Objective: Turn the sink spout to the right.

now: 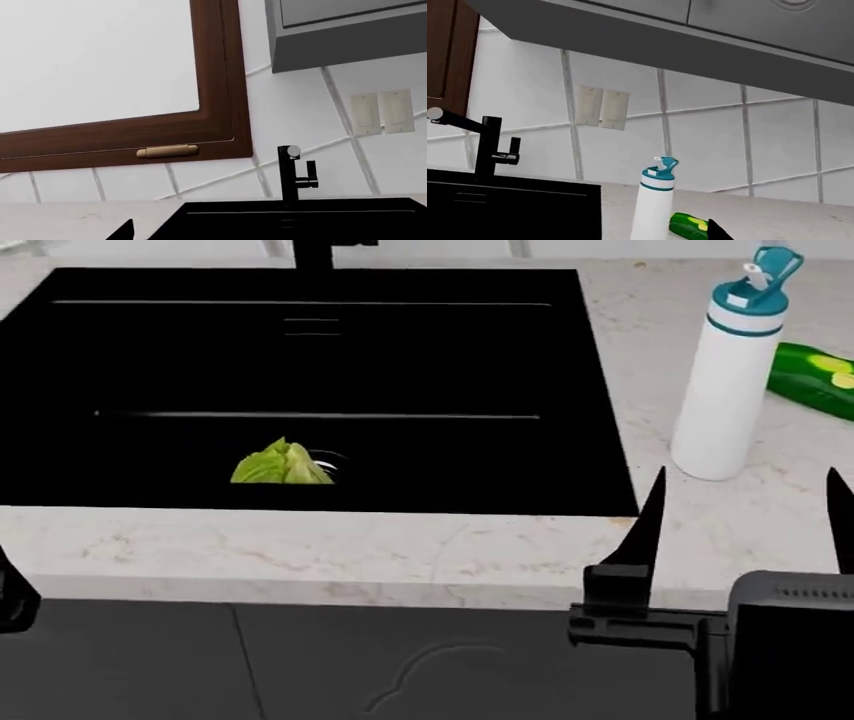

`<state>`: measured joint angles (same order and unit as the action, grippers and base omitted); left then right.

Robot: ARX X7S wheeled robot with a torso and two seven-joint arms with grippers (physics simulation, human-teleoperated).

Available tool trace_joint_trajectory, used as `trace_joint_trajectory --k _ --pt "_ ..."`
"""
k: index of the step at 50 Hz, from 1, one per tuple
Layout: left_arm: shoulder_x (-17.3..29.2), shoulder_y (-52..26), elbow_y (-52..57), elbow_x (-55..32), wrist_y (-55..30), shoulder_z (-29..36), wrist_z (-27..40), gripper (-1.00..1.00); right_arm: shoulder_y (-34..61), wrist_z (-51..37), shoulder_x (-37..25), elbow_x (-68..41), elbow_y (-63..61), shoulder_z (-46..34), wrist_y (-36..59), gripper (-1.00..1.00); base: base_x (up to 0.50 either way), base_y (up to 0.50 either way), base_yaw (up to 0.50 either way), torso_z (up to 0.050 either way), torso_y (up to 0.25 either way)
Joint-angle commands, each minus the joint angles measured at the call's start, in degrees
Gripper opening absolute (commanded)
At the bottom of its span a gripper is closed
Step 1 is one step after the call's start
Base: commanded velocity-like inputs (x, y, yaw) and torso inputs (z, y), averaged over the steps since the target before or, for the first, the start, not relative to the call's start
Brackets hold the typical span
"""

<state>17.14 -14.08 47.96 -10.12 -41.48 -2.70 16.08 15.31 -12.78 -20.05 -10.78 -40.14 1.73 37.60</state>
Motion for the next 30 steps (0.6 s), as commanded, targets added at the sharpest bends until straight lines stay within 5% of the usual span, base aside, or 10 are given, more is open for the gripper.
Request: trace_joint_trajectory --k 1,30 --pt "0.11 -0.23 -0.07 -0.28 0.0 0.48 0.15 1.0 -0.31 0.44 -0.31 -0.51 -0.01 -0.3 -0.59 1.0 0.21 0.34 0.0 0.0 0.0" --pt "0.81 0.65 -0.74 -0.25 1.35 0.96 0.69 1.0 -1.47 -0.56 0.24 -1.26 0.24 0.68 -2.29 1.0 0.31 0.34 0.0 0.0 0.0"
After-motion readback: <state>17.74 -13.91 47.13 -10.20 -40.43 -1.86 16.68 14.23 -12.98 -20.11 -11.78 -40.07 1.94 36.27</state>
